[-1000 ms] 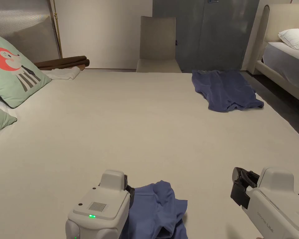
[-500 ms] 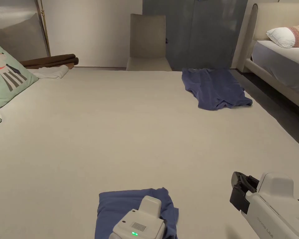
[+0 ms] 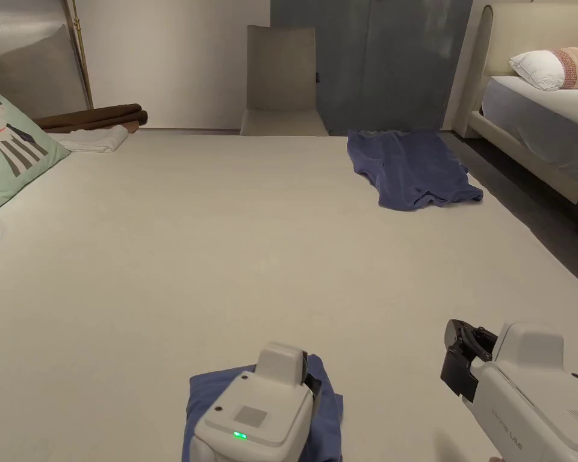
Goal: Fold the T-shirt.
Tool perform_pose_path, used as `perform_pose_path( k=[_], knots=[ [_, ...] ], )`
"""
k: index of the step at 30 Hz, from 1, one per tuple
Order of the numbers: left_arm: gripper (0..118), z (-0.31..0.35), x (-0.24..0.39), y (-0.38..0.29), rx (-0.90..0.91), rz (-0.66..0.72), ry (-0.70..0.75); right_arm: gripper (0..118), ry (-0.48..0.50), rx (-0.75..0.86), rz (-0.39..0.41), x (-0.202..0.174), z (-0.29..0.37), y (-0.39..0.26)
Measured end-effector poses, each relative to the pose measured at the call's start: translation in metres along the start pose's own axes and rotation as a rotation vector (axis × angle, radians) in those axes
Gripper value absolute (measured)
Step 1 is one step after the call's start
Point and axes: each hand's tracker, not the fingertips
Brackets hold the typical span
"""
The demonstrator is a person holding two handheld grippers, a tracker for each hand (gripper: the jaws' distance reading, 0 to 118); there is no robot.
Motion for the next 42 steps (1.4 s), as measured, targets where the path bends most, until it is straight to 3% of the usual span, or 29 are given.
perform_pose_path(
  k=[9,19,32,36,42],
  knots=[
    [0,0.059,-0.078,0.048,0.198,0.004,0.152,0,0.027,0.122,0.056,-0.044,0.007,0.017],
    [0,0.108,-0.15,0.051,0.304,0.052,0.298,0,0.031,0.204,0.116,-0.081,0.009,0.022],
    [0,0.127,-0.17,0.045,0.339,0.079,0.368,0,0.059,0.19,0.137,-0.095,0.001,0.02],
    [0,0.125,-0.17,0.043,0.329,0.07,0.366,0,0.123,0.084,0.119,-0.101,-0.015,0.004],
    [0,0.12,-0.168,0.038,0.303,0.078,0.34,0,0.188,-0.224,0.139,-0.112,-0.063,-0.051]
  ],
)
